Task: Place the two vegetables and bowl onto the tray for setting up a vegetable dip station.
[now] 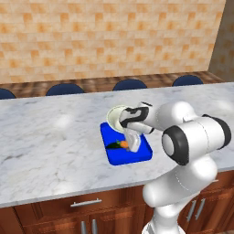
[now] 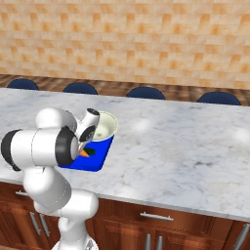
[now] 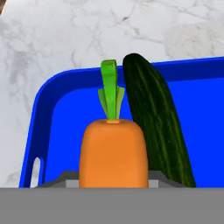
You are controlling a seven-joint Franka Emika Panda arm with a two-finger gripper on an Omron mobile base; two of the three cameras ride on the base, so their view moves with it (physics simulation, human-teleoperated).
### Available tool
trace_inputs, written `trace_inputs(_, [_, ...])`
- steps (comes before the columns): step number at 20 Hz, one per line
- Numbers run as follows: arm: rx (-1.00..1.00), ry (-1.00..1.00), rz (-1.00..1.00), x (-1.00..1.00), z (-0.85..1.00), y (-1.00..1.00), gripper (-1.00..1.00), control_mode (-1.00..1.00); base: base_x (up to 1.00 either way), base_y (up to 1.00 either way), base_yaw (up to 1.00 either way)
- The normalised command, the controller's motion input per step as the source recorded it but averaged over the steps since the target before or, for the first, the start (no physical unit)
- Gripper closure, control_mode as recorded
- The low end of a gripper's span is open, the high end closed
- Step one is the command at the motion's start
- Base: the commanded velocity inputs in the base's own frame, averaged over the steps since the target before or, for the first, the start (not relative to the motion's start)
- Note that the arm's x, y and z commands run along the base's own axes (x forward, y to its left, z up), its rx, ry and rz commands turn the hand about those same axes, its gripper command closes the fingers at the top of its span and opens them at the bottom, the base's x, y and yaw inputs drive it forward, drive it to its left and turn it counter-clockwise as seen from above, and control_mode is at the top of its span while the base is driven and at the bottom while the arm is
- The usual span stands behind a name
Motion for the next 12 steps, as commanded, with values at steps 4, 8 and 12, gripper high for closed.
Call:
trace_inputs(4, [0.00,-0.02,0.00,0.00,-0.08,-0.12,1.00,-1.00,0.00,0.00,0.00])
trace_inputs(8, [0.00,-0.02,0.00,0.01,-0.03,-0.06,1.00,-1.00,0.00,0.00,0.00])
trace_inputs(12, [0.00,-0.02,0.00,0.01,-0.06,-0.01,1.00,-1.00,0.00,0.00,0.00])
